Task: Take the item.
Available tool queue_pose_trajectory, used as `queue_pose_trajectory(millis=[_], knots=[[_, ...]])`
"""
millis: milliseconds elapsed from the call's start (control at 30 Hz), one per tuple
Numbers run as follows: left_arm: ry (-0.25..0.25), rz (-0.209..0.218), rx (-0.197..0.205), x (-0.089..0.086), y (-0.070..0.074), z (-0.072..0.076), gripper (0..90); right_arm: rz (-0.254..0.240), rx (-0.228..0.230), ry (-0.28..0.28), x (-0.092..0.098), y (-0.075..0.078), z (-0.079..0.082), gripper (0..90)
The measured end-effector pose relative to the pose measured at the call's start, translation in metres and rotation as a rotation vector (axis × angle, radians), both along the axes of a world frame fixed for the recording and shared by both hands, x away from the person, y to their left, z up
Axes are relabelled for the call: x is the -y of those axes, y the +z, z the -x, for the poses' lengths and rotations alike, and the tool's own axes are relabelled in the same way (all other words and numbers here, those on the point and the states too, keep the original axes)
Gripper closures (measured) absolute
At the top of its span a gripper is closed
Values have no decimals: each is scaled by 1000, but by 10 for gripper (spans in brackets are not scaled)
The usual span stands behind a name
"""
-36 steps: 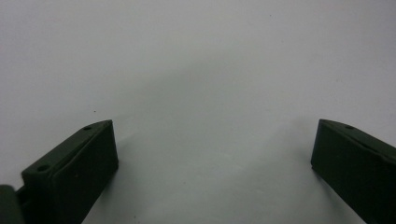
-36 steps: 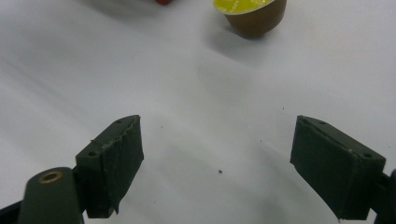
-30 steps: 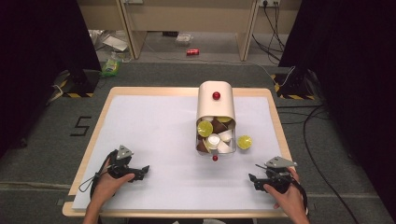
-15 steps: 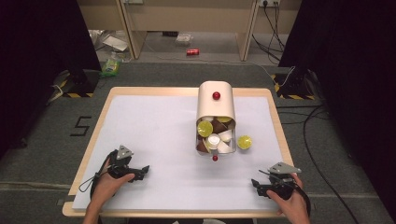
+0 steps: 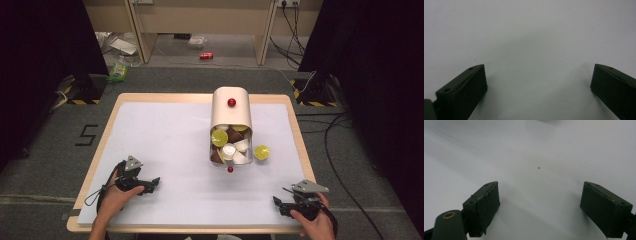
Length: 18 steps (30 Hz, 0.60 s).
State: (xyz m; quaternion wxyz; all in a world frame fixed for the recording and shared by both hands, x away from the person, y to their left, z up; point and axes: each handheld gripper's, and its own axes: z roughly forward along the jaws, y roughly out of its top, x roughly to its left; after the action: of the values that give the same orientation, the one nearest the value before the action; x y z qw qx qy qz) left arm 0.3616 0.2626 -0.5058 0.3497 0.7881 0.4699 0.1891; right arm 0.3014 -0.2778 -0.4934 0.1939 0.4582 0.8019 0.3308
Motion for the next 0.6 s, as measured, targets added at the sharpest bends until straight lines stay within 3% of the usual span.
queue_pose_trajectory(millis=[600], knots=[[0,0,1,0,0,0,0,-14,21,-12,2,-3,8,160]])
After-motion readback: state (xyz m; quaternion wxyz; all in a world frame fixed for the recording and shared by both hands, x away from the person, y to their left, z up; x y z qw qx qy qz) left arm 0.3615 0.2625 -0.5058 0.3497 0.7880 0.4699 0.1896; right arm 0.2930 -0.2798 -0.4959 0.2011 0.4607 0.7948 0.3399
